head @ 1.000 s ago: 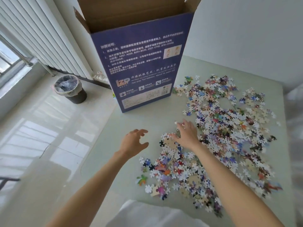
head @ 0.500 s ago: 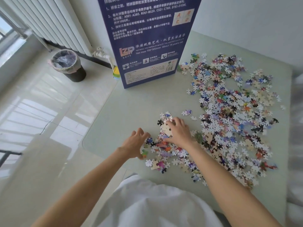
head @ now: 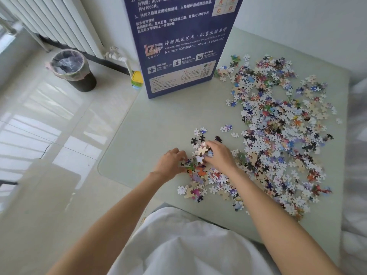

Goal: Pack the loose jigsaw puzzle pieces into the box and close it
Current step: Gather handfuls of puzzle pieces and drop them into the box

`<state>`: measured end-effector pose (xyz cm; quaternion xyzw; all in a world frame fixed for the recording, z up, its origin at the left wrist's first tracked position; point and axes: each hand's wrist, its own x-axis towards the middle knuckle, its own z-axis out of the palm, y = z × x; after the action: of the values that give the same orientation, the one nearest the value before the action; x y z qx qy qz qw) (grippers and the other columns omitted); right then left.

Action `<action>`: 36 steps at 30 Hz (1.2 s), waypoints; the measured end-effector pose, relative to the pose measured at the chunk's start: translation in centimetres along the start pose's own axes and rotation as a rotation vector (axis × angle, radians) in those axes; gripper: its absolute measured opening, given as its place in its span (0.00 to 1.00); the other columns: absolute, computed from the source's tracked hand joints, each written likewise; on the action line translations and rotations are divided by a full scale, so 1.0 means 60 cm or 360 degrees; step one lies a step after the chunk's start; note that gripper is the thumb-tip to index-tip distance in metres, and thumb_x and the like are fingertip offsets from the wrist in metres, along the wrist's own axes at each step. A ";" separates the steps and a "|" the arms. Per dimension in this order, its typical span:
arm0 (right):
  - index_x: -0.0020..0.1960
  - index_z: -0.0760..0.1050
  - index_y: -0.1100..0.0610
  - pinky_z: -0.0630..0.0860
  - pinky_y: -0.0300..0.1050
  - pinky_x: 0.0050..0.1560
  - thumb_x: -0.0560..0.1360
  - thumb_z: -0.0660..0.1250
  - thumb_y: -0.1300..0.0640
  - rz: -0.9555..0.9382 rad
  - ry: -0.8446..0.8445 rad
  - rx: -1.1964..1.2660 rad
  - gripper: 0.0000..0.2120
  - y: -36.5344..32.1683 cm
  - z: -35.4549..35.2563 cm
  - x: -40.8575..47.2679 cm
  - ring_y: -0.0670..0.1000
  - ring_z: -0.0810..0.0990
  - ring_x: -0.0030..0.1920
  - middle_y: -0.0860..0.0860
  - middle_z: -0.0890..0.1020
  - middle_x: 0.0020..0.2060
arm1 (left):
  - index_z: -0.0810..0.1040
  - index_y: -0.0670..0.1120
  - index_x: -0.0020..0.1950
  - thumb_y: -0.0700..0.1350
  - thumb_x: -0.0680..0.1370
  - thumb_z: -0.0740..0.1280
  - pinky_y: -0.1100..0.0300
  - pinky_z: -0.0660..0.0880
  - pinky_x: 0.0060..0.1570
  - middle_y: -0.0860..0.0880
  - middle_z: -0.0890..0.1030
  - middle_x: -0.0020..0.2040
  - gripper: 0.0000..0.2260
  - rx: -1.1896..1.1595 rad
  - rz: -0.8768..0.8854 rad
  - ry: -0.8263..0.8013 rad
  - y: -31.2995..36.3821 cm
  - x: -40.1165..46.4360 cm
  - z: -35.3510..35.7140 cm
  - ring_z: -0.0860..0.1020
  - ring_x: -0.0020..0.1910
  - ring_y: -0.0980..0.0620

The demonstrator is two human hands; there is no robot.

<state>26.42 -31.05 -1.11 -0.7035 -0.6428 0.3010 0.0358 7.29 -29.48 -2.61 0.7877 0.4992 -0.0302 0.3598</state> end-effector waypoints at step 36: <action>0.67 0.64 0.59 0.68 0.45 0.58 0.72 0.70 0.57 0.0117 -0.0363 0.0060 0.26 0.031 -0.014 -0.025 0.53 0.72 0.61 0.54 0.72 0.63 | 0.63 0.47 0.70 0.53 0.68 0.74 0.58 0.70 0.60 0.45 0.64 0.67 0.34 0.0116 0.0019 -0.0008 0.082 0.051 0.026 0.66 0.63 0.48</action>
<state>28.47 -32.49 -0.70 -0.6870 -0.6107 0.3922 -0.0352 13.27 -29.26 -2.34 0.8031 0.4921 -0.0482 0.3324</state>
